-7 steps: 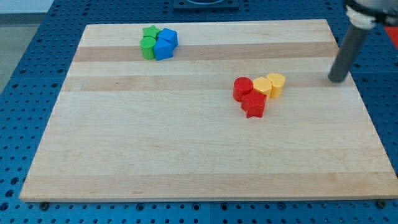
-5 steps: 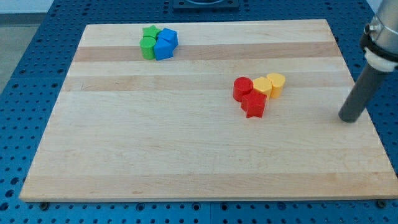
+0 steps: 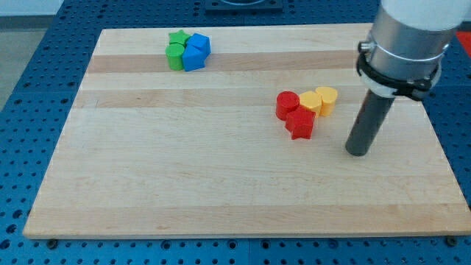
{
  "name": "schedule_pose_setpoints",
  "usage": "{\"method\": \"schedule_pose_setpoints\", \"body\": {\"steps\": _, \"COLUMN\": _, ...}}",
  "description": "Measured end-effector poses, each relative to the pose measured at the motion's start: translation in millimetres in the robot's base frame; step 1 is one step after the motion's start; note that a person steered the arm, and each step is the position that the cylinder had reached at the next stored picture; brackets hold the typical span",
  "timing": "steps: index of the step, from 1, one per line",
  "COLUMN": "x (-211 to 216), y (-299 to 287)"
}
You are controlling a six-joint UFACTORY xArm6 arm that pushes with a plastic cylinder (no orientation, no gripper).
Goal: Separate the red blocks
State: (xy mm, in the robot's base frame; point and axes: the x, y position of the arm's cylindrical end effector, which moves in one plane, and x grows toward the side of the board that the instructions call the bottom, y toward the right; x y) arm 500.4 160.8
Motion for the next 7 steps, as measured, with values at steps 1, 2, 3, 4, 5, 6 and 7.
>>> {"method": "schedule_pose_setpoints", "body": {"steps": 1, "x": -13.7, "y": -15.5}}
{"method": "schedule_pose_setpoints", "body": {"steps": 2, "x": -33.1, "y": -36.5}}
{"method": "schedule_pose_setpoints", "body": {"steps": 3, "x": -48.8, "y": -55.7}}
{"method": "schedule_pose_setpoints", "body": {"steps": 4, "x": -49.8, "y": -72.3}}
{"method": "schedule_pose_setpoints", "body": {"steps": 5, "x": -49.8, "y": -94.2}}
{"method": "schedule_pose_setpoints", "body": {"steps": 6, "x": -51.0, "y": -115.2}}
{"method": "schedule_pose_setpoints", "body": {"steps": 7, "x": -61.9, "y": -146.7}}
